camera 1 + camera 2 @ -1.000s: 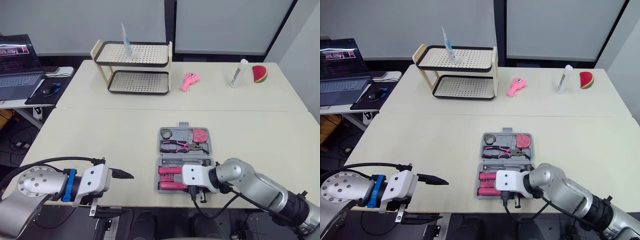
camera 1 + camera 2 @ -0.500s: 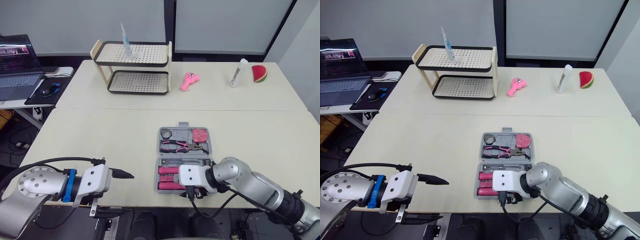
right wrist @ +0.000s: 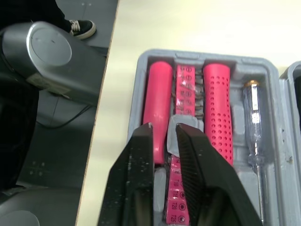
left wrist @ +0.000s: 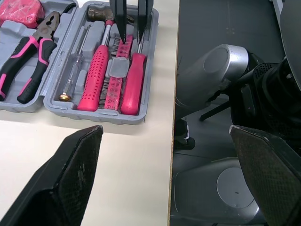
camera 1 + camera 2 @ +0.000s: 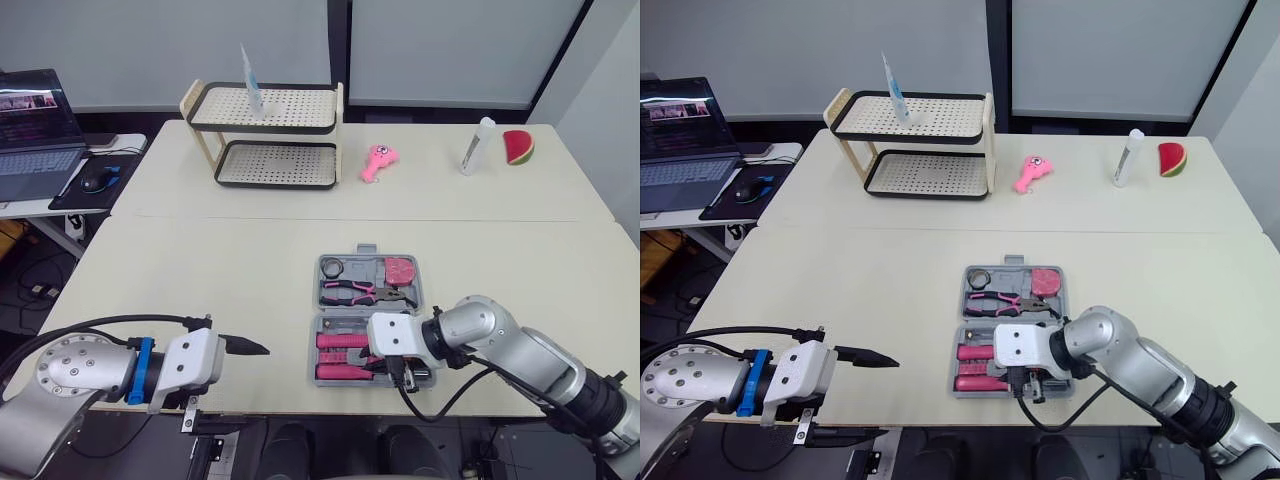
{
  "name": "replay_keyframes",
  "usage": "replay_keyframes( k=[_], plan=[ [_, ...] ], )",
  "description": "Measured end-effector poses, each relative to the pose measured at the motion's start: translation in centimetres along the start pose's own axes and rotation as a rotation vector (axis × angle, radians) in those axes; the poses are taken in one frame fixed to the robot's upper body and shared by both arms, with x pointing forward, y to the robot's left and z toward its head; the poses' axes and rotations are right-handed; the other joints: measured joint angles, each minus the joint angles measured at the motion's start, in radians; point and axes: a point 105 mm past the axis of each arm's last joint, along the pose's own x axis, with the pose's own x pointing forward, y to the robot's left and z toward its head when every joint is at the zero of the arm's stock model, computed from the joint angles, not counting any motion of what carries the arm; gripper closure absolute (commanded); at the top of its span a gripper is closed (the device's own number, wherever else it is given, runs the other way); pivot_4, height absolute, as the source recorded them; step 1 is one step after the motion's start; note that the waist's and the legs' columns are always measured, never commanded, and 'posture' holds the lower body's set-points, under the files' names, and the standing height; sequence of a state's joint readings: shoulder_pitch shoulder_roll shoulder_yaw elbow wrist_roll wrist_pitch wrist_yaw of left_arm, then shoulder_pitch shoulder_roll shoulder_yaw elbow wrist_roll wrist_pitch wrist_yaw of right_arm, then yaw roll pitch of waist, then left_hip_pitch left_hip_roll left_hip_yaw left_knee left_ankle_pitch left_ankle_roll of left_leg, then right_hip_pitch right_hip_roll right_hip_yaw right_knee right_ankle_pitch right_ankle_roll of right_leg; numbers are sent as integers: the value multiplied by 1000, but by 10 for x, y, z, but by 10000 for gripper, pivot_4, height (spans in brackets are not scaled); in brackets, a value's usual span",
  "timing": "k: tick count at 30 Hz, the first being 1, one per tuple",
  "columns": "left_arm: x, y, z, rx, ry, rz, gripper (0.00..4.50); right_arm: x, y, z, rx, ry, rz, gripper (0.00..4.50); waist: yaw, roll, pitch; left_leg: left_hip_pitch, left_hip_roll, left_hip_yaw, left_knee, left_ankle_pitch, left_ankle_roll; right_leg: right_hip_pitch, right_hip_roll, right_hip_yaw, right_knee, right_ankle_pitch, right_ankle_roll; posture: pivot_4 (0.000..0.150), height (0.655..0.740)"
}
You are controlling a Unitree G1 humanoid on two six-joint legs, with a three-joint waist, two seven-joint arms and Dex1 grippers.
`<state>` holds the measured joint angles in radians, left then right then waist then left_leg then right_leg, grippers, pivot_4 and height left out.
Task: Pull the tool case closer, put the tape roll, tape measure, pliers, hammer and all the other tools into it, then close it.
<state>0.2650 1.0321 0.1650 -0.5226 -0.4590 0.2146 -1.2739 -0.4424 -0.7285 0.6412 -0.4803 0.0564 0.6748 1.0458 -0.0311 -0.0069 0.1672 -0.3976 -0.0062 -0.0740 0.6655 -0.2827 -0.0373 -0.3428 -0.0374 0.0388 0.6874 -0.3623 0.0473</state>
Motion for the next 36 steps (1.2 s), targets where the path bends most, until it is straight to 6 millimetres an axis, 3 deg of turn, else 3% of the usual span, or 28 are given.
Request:
replay_keyframes(
  k=[2, 11, 21, 24, 25, 27, 31, 32, 34, 36],
  plan=[
    [0, 0, 0, 1, 0, 2, 0, 3, 1, -2, -1, 5, 7, 44895, 0, 0, 0, 0, 0, 0, 0, 0, 0, 0, 0, 0, 0, 0, 0, 1500, 7290],
    [1, 0, 2, 5, -2, 13, 0, 16, 4, -19, 7, 53, 25, 44895, 0, 0, 0, 0, 0, 0, 0, 0, 0, 0, 0, 0, 0, 0, 0, 1500, 7290],
    [2, 2, 1, -31, -17, 35, 0, 16, 4, -18, -25, 29, 14, 44895, 1, 0, 0, 0, 0, 0, 0, 0, 0, 0, 0, 0, 0, 0, 0, 1500, 7290],
    [-4, 13, 1, -94, -53, 126, 0, 3, 7, 4, 1, -112, 28, 44895, 1, 0, 0, 0, 0, 0, 0, 0, 0, 0, 0, 0, 1, 0, 0, 1500, 7290],
    [-8, 21, 0, -125, -68, 184, 0, -10, 2, 16, -5, -176, -5, 44895, 2, 0, 0, 0, 0, 0, 0, 0, 0, 0, 0, 0, 1, 0, 0, 1500, 7290],
    [-11, 31, -1, -157, -85, 250, 0, -30, -9, 18, -13, -203, -79, 44895, 3, -2, -1, 0, 0, -1, 1, 0, 0, 1, 0, -1, 1, 0, 0, 1500, 7290],
    [-15, 52, -6, -196, -124, 373, 0, -59, -14, -11, 18, -188, -176, 44895, 14, -3, -2, 0, -1, -1, 1, 0, 0, 1, -1, -1, 0, 0, 0, 1500, 7290],
    [-17, 58, -11, -214, -126, 405, 2952, -68, -16, -29, 40, -146, -206, 45000, 14, -4, -1, 0, -1, 0, 1, 0, 0, 1, 0, -1, 0, 0, 0, 1500, 7290],
    [-15, 65, -17, -222, -131, 417, 5824, -80, -19, -48, 54, -97, -249, 45000, 6, -4, -1, 1, -1, 1, 1, 0, 0, 2, -1, 0, 1, 0, 0, 1500, 7290],
    [-8, 74, -19, -192, -150, 417, 11833, -87, -25, -63, 83, -70, -286, 45000, 3, -4, -1, 2, 1, 1, 1, 0, 0, 2, 0, 0, 2, 0, 0, 1500, 7290]
  ],
)
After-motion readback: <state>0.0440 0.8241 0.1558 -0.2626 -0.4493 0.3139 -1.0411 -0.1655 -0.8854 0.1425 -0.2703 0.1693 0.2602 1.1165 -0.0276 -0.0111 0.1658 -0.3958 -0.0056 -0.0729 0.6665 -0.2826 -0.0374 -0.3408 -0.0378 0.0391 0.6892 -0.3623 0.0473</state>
